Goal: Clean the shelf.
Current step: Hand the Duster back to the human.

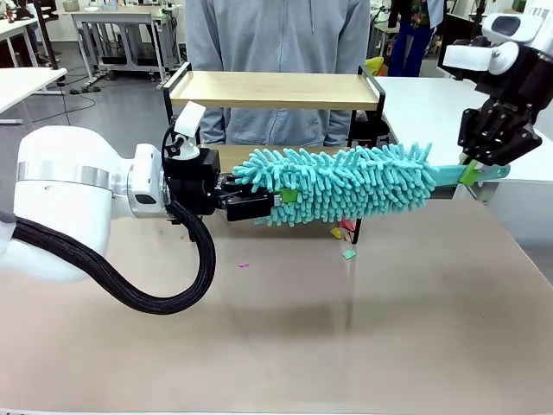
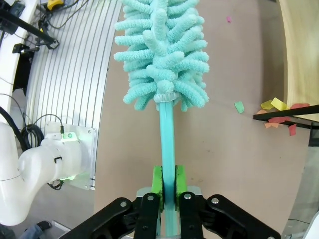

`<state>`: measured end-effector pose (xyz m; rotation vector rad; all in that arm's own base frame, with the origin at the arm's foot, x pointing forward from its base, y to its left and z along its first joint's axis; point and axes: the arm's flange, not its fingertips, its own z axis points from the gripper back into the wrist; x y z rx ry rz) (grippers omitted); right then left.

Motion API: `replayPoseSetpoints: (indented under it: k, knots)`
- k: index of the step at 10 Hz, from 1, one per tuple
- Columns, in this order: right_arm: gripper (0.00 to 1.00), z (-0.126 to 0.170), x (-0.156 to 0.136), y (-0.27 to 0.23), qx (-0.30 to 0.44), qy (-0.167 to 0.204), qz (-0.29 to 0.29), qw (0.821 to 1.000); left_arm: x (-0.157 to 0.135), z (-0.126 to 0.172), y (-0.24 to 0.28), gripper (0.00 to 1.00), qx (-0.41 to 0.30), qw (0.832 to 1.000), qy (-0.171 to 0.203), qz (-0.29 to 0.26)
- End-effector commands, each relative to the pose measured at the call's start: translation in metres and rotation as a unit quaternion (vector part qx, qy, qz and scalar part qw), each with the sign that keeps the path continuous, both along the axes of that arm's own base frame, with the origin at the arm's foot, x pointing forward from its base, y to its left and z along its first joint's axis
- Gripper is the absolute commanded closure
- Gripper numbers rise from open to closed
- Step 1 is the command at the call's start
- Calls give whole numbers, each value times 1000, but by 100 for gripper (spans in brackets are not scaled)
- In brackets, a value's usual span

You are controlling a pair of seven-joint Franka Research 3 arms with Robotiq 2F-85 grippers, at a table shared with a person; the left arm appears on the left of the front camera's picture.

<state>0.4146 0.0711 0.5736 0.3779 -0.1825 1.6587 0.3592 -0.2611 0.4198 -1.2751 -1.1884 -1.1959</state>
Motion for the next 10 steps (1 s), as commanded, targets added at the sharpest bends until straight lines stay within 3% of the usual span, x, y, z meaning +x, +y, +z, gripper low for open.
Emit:
replayPoseSetpoints:
  k: [1,2,3,5,6,7,10]
  knots:
    - [31,0,0,-1,0,0,-1,1000,-1,1,-2,100,1,1000,3,-1]
    - [30,8,-2,-3,18,-13,-7,1000,-1,1,-2,100,1,1000,3,-1]
    - [0,19,-6,-6,42,-17,-1,999,-1,1,-2,100,1,1000,3,-1]
    - [0,51,-17,-24,104,-52,-19,993,-1,1,-2,100,1,1000,3,-1]
    - [7,62,-21,-34,132,-60,-33,989,-1,1,-2,100,1,1000,3,-1]
    - [0,76,-26,-56,170,-70,-59,981,-1,1,-2,100,1,1000,3,-1]
    - [0,92,-42,-133,261,-71,-116,956,-1,1,-2,100,1,1000,3,-1]
